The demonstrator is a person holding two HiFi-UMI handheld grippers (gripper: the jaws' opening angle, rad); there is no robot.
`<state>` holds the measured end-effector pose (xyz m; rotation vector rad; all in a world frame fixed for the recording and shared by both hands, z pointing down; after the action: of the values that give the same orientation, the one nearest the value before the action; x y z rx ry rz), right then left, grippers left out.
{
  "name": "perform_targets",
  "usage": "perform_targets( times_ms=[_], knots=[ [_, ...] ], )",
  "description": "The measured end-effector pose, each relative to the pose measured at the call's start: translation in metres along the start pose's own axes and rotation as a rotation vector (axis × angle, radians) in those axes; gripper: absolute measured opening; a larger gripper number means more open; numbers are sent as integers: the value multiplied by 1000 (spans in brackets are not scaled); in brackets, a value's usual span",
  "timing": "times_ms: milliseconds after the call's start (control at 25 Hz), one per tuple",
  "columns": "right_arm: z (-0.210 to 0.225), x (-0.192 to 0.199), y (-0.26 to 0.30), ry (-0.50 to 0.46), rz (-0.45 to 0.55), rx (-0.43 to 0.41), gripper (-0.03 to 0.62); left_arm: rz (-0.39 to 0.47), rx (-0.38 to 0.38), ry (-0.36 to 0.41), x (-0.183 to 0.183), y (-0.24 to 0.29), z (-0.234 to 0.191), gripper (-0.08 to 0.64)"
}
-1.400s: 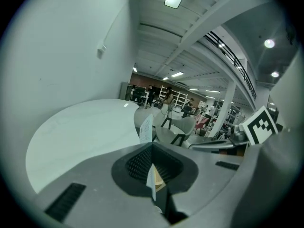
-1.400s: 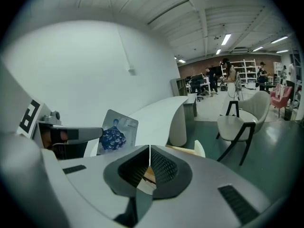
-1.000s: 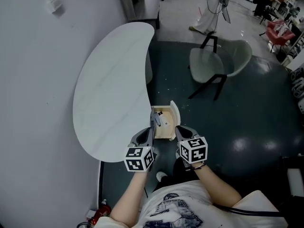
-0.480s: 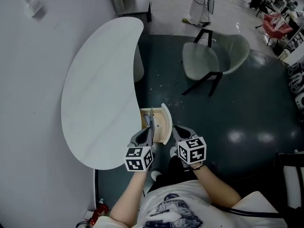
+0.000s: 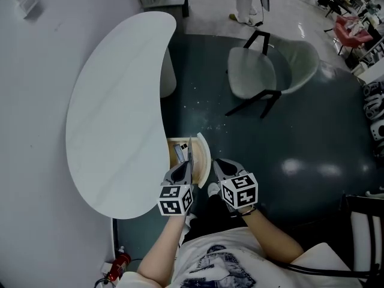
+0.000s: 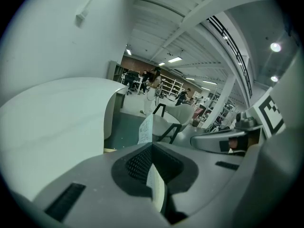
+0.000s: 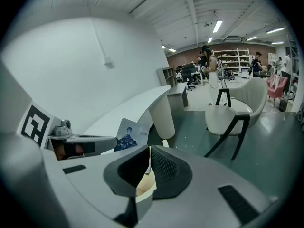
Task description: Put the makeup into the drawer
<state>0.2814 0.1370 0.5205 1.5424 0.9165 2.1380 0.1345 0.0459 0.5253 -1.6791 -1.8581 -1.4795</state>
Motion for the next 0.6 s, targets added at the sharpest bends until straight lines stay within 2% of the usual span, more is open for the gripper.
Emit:
perform_targets(
  times_ms=[600],
  knots=[
    [33, 5, 44, 18, -74, -16, 23, -80, -21, -81, 35, 53, -26, 35]
  ],
)
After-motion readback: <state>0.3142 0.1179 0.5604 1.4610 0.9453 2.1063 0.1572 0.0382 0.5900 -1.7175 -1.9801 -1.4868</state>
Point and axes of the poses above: the fingertips, and each gripper's own axes: y forward along the fingers, z to its right, x out of its underside, the point moved 8 cm from there along -y, backward along the fingers, and after that the axes turned 11 degrees about x, right-handed, at the moved point
